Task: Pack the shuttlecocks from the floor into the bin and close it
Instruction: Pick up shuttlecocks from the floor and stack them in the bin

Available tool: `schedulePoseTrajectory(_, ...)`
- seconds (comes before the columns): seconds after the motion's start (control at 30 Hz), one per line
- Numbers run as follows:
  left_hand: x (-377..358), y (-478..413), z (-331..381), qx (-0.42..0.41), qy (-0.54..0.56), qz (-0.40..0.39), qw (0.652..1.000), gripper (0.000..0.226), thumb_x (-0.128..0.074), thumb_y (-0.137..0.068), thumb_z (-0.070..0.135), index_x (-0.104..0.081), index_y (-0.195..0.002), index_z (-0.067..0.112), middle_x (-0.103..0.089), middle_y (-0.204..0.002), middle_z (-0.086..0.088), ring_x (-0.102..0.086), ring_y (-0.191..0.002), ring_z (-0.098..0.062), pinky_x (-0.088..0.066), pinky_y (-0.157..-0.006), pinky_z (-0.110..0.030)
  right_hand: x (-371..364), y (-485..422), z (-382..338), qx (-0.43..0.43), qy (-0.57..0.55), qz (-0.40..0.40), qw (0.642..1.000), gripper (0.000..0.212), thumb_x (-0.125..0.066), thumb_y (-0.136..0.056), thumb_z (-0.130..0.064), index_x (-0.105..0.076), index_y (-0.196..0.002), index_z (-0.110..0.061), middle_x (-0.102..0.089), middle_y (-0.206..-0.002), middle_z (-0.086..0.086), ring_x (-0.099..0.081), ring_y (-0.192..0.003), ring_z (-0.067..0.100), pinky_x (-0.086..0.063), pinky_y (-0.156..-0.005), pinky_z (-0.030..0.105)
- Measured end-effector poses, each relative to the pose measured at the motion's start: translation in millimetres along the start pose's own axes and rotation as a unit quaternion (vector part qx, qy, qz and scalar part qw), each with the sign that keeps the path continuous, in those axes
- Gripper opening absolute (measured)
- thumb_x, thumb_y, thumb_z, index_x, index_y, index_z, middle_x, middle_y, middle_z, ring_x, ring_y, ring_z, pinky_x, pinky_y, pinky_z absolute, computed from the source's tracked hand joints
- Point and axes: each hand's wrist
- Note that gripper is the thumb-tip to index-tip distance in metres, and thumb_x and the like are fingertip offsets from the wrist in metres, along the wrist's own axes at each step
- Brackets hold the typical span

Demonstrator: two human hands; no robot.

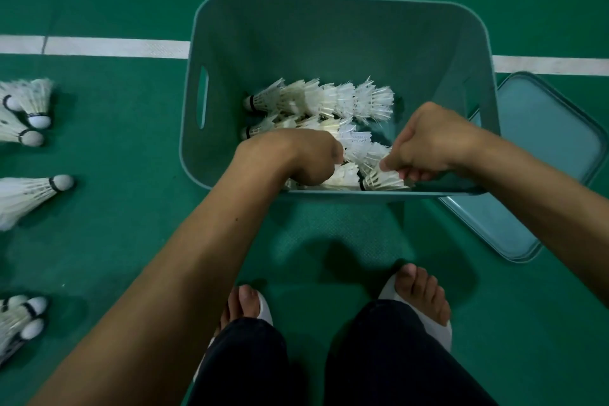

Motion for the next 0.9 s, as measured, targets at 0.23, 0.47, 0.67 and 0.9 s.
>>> schedulePoseTrajectory(0.23,12.9,-1.5,8.5,-0.002,-0.075,-0.047,0.996,0.061,-0.032,-0.099,-0.001,-0.041,-0.154,0.024,-0.038,-0.161,-0.003,-0.037,-0.146,-0.023,-0.031,-0.116,-0.036,-10.5,2.4,-9.0,0.032,-0.011,0.039,0.999,0.02,-0.09,-0.076,-0.022,-0.081,-0.078,-0.004,-0.074,-0.063,0.004,-0.058,-0.049,0.012,-0.044,-0.054,0.024)
schedulePoseTrajectory(0.47,18.0,-10.6,13.9,-0.009,-0.097,-0.022,0.995,0.043,-0.031,-0.105,0.004,-0.052,-0.142,0.008,-0.048,-0.152,-0.013,-0.05,-0.133,-0.028,-0.042,-0.111,-0.042,-12.6,-1.8,1.2,0.001,-0.052,0.01,0.999,0.017,-0.077,-0.088,-0.005,-0.073,-0.073,0.003,-0.071,-0.054,0.007,-0.058,-0.04,0.013,-0.045,-0.04,0.023)
schedulePoseTrajectory(0.67,12.9,-18.8,17.4,-0.029,-0.089,-0.059,0.994,0.057,-0.032,-0.101,-0.002,-0.043,-0.152,0.02,-0.037,-0.161,-0.007,-0.039,-0.143,-0.027,-0.034,-0.117,-0.043,-19.5,-5.3,-0.1,-0.021,-0.07,-0.022,0.997,0.015,-0.077,-0.088,-0.005,-0.07,-0.078,0.003,-0.071,-0.055,0.008,-0.059,-0.034,0.009,-0.045,-0.036,0.018)
schedulePoseTrajectory(0.9,11.3,-25.1,5.3,-0.057,-0.025,-0.02,0.998,0.04,-0.038,-0.096,-0.003,-0.059,-0.112,0.027,-0.047,-0.121,-0.001,-0.047,-0.11,-0.022,-0.041,-0.088,-0.037,-19.9,-10.3,0.9,-0.03,-0.116,-0.06,0.991,0.017,-0.078,-0.087,-0.003,-0.069,-0.08,0.008,-0.069,-0.053,0.01,-0.058,-0.033,0.011,-0.044,-0.034,0.016)
Point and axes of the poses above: each hand's wrist, its own y-axis away from the middle knuckle, its own x-axis out of the back of the hand, z = x × y
